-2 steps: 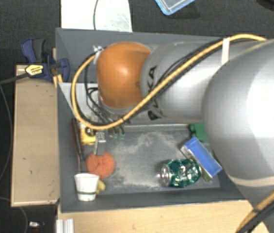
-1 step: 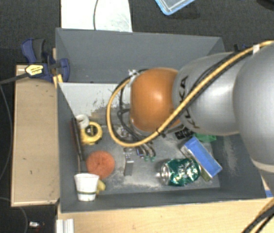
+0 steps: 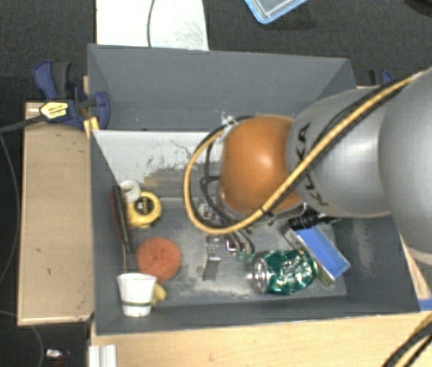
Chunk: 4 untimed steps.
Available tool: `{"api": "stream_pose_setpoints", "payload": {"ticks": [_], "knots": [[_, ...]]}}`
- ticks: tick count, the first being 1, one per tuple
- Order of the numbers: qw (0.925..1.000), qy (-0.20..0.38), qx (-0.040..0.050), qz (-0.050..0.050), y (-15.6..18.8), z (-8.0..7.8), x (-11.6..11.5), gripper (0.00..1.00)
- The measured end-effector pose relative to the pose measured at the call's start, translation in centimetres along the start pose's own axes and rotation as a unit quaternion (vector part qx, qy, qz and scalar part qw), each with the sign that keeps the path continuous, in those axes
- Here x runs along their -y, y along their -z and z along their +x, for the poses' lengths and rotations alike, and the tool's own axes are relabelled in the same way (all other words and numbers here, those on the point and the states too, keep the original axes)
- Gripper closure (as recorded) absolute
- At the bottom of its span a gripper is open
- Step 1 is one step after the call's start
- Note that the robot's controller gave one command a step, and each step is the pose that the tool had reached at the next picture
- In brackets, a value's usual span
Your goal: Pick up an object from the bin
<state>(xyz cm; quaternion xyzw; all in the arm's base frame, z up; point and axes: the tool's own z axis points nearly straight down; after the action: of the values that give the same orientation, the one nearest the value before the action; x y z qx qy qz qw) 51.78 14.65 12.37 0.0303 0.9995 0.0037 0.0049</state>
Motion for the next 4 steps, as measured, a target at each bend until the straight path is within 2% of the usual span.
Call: {"api": "stream_pose_setpoints", "payload": {"ticks": [1, 2, 3, 4], "knots": [[0.9978, -0.066, -0.0026, 0.003, -3.1, 1.7, 4.1, 0.0], [0.9999, 0.014, 0.0012, 0.0, -2.9, -3.2, 7.4, 0.0], [0.9992, -0.04, -0.0039, 0.002, -2.9, 0.1, 14.8, 0.0], [0.9994, -0.035, -0.001, 0.002, -2.8, -0.4, 17.1, 0.0]]}}
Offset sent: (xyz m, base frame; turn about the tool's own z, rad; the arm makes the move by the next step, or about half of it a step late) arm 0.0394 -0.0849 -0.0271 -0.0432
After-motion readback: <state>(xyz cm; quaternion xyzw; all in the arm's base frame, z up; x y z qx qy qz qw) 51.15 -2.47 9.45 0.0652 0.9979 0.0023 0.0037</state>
